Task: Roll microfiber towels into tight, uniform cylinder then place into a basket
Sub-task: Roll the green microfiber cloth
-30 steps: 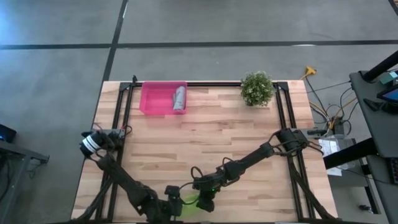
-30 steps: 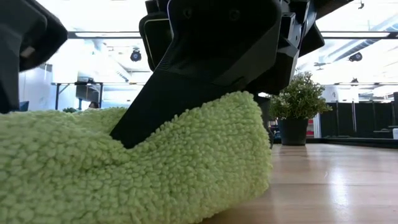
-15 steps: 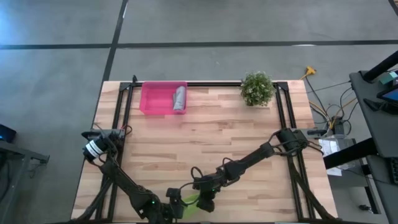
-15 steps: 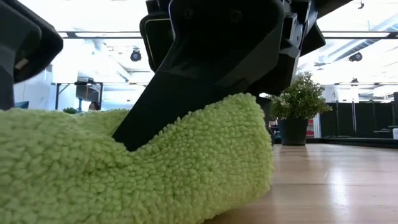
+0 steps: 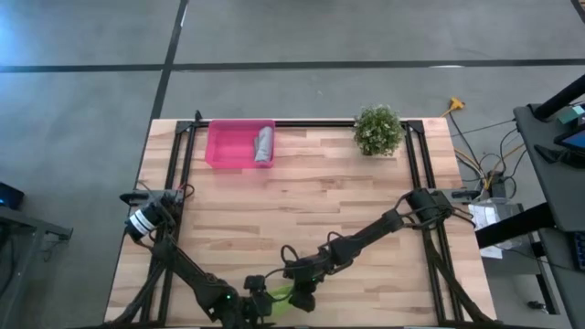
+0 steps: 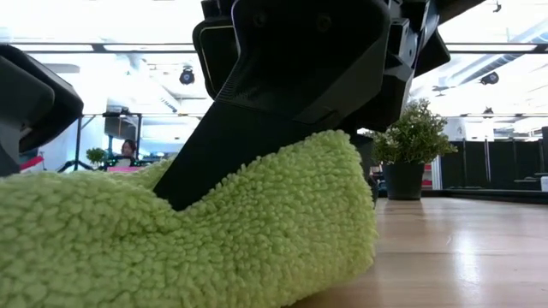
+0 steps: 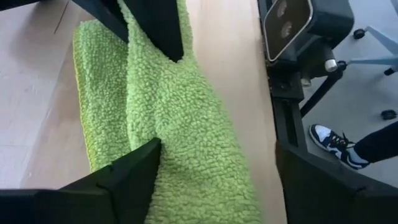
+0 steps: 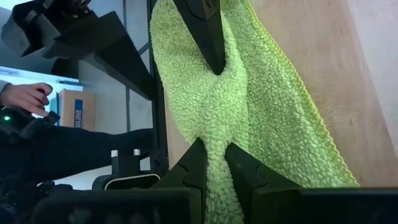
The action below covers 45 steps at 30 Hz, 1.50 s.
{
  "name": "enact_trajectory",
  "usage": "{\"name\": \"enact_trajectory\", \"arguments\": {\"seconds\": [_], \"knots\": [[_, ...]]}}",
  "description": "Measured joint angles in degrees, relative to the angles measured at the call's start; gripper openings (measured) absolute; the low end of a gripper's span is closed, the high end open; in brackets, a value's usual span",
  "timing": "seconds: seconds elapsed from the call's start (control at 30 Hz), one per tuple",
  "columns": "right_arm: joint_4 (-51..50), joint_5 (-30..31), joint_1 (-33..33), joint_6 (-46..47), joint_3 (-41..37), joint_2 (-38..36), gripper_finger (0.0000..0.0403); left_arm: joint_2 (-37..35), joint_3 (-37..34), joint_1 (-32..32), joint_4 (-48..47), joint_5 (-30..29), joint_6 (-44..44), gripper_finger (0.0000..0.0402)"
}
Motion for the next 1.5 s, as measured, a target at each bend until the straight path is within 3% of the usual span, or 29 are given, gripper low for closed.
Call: {"name": "enact_trajectory", "arguments": {"seconds": [0.2, 0.53, 0.6, 0.83, 1.0, 1.23, 1.33, 1.5], "knots": [[0.0, 0.0, 0.0, 0.0, 0.0, 0.0, 0.0024, 0.0, -0.1, 0.0, -1.4, 0.0, -0.2, 0.0219], [-0.1, 0.1, 0.0, 0.2, 0.0, -0.5, 0.0024, 0.1, -0.2, 0.1, -1.2, 0.5, -0.3, 0.0034], [-0.6, 1.1, 0.1, -0.3, -0.1, -1.3, 0.0024, 0.2, -0.2, 0.1, -0.9, 0.6, -0.5, 0.0013], [-4.1, 14.2, 2.4, -10.6, -0.5, -6.8, 0.0026, 0.1, -0.2, 0.5, 0.6, -0.1, -4.7, 0.0012], [-4.1, 16.1, 3.8, -20.9, -0.5, -10.3, 0.0064, 0.2, -0.3, 0.2, 1.7, 2.6, -4.9, 0.0012], [-10.6, 16.7, 6.0, -23.0, -0.7, -11.7, 0.0146, 0.2, -0.3, 0.1, 1.9, 3.7, -4.9, 0.0012], [-7.2, 16.7, 7.2, -26.5, -0.5, -12.0, 0.0173, 0.2, -0.4, 0.2, 2.1, 3.7, -4.8, 0.0012], [-1.4, 20.1, 10.0, -41.0, -0.5, -12.0, 0.0191, 0.1, -1.0, 0.3, 2.5, 3.5, -4.8, 0.0012]]}}
